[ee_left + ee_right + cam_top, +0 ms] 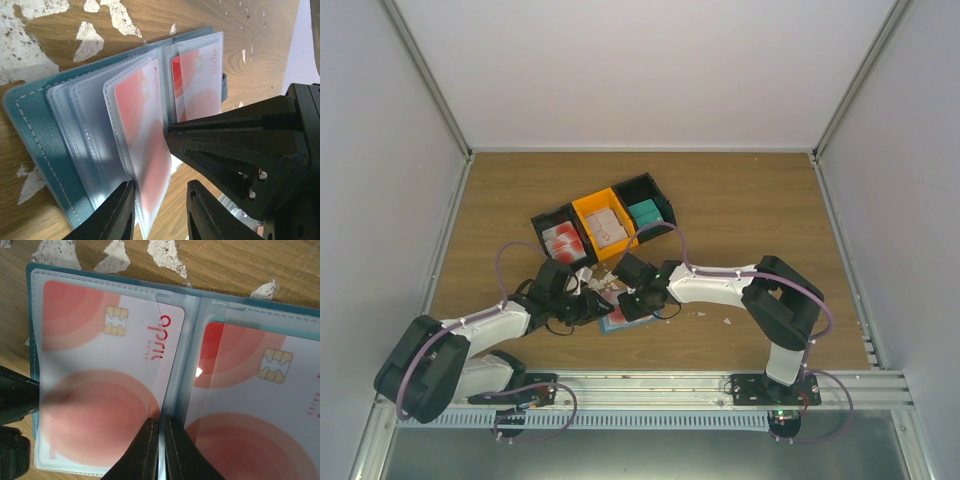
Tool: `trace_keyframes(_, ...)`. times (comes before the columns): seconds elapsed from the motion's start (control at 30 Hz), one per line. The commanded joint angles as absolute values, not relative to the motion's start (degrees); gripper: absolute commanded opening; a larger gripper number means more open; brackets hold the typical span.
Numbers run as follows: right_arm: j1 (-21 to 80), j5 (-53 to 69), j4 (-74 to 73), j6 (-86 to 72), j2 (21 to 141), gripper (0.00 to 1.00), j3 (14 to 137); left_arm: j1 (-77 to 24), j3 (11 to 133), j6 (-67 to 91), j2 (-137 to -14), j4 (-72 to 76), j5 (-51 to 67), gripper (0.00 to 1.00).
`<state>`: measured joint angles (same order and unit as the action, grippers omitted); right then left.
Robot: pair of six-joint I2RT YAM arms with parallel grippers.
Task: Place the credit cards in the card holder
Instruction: Turn over the card slot in the card holder.
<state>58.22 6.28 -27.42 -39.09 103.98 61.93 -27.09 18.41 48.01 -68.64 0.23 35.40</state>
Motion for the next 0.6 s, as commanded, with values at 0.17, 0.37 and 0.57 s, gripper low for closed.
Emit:
trace_keyframes(0.17,57.87,7.14,-26.19,-39.95,104.10,0.07,59.84,-26.86,18.14,46.62,-72.28,9.27,41.69,0.35)
trace_keyframes(0.37,56.81,9.87,-22.70,-40.80,101.97,0.09,57.43,-26.84,17.91,48.45,-75.56,13.21,46.21,0.37)
trace_keyframes(0.57,56.00,9.87,-21.55,-41.73,100.79,0.09,56.07,-26.82,18.25,49.10,-75.72,13.62,46.10,0.37)
